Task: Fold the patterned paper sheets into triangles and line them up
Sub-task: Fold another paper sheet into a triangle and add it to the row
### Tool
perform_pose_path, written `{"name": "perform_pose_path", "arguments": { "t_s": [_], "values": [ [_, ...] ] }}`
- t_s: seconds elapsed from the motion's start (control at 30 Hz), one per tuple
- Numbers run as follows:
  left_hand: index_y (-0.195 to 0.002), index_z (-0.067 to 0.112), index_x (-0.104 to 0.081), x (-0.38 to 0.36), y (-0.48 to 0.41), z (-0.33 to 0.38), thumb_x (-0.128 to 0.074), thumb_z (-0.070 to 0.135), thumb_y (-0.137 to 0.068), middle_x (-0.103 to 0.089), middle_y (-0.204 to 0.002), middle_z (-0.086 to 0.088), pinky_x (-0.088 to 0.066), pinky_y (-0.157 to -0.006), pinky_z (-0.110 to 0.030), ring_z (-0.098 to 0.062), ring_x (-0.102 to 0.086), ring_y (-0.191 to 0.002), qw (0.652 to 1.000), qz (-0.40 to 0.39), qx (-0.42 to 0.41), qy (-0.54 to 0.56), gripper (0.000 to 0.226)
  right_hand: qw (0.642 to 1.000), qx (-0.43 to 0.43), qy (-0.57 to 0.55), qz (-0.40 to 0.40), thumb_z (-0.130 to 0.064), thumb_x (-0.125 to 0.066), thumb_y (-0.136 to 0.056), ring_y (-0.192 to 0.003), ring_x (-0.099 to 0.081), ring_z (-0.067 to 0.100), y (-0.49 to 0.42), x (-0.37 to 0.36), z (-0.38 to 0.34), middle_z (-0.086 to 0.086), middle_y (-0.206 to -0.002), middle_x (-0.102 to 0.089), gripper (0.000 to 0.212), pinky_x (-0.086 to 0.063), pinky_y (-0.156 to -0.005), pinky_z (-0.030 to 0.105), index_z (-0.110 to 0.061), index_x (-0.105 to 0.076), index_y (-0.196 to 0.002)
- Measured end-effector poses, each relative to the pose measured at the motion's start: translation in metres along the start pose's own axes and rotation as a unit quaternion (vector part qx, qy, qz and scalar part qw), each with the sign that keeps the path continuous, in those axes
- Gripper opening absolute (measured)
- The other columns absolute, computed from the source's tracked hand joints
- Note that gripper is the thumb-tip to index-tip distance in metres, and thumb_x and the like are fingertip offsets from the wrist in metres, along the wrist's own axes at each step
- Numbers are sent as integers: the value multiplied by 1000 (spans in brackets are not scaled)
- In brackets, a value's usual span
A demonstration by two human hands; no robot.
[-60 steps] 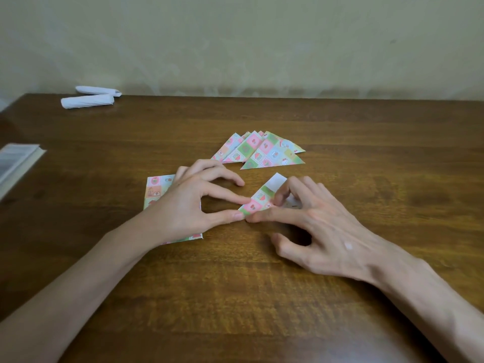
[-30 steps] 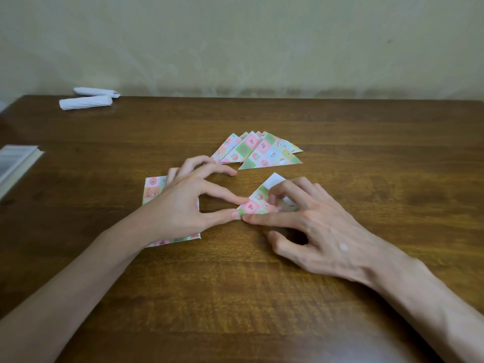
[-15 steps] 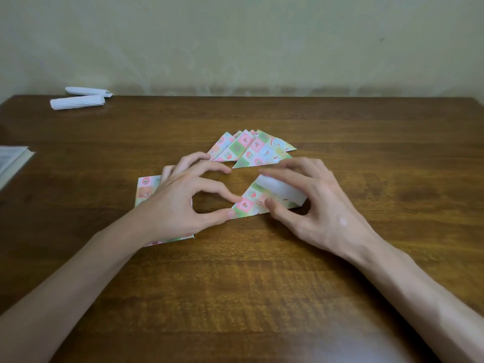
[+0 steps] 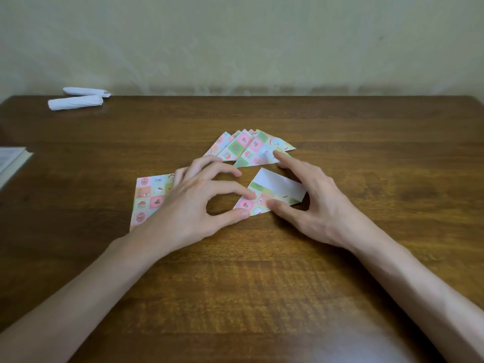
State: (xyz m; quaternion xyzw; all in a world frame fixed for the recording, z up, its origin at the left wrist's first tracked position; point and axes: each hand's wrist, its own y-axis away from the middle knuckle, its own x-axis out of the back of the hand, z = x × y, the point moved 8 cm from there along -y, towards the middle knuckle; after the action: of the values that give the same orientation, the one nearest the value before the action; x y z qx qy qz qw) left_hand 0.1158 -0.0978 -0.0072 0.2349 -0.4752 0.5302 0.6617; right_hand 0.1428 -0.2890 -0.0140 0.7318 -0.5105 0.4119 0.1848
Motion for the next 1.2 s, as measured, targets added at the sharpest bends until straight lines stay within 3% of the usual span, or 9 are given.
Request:
{"name": "perform_pose_path", "arguments": {
  "t_s": [0.2, 0.4, 0.47, 0.6, 0.73, 0.83, 1.0, 1.1, 1.2],
  "values": [
    [-124, 64, -63, -7, 1, 7, -50, 65, -93, -46, -143, 33, -21, -108, -33, 1, -27, -145, 999, -33, -39, 0, 33, 1000, 7, -5, -17, -47, -68, -92, -149, -30, 5, 1, -2, 5, -15, -155, -43, 85, -21, -124, 35, -42, -20, -162],
    [-124, 65, -62, -10, 1, 7, -42, 66, -95, -46, -144, 33, -24, -108, -35, 1, -30, -143, 998, -44, -51, -13, 35, 998, 4, -58, -28, -26, -71, -96, -147, -36, 5, 1, 3, 14, -15, -154, -47, 86, -28, -124, 42, -45, -19, -162],
    [-124, 65, -61, -10, 1, 6, -40, 67, -95, -45, -144, 34, -24, -107, -35, 1, -29, -144, 998, -48, -51, -11, 36, 996, 5, -83, -31, -21, -73, -95, -147, -36, 1, 2, 6, 16, -16, -152, -48, 89, -27, -125, 40, -45, -19, -162],
    [-125, 65, -62, -10, 0, 7, -47, 64, -100, -45, -145, 33, -24, -106, -36, 1, -28, -143, 998, -50, -47, -10, 29, 996, 17, -82, -36, -11, -71, -96, -143, -38, -5, 3, 8, 16, -15, -150, -49, 87, -27, -123, 23, -43, -23, -161],
    [-125, 67, -59, -8, 2, 5, -43, 70, -92, -44, -144, 31, -25, -106, -36, 1, -27, -144, 999, -39, -39, 4, 37, 994, 22, -101, -27, -6, -72, -94, -141, -44, 1, 2, 12, 19, -14, -146, -54, 83, -31, -123, 30, -41, -33, -158],
    [-128, 61, -61, -2, 0, 0, -53, 74, -91, -44, -140, 31, -25, -107, -35, 2, -27, -143, 1000, -22, -12, -2, 40, 994, 31, -95, -34, 0, -70, -94, -142, -41, -1, 2, 14, 20, -17, -151, -49, 83, -30, -123, 30, -40, -35, -158],
    [-117, 57, -69, 3, 0, -4, -58, 76, -75, -49, -127, 30, -22, -104, -31, 2, -31, -135, 1000, -10, 11, 9, 47, 996, 51, -69, -21, -7, -71, -94, -142, -42, 0, 3, 14, 17, -18, -150, -48, 62, -34, -122, 38, -36, -54, -147],
    [-107, 58, -72, 7, 1, -7, -65, 74, -82, -52, -124, 28, -21, -102, -30, 0, -34, -134, 1000, 8, -5, 12, 30, 997, 57, -51, 14, -25, -73, -95, -140, -44, -1, 7, 19, 11, -18, -145, -54, 47, -37, -119, 36, -34, -62, -139],
    [-109, 60, -72, 7, 4, -6, -64, 61, -93, -53, -125, 27, -24, -102, -30, -6, -39, -133, 999, 3, -37, 3, 18, 996, 86, -7, 32, -34, -70, -97, -142, -41, 0, 10, 22, 1, -16, -142, -57, 37, -34, -119, 32, -32, -68, -134]
  ]
}}
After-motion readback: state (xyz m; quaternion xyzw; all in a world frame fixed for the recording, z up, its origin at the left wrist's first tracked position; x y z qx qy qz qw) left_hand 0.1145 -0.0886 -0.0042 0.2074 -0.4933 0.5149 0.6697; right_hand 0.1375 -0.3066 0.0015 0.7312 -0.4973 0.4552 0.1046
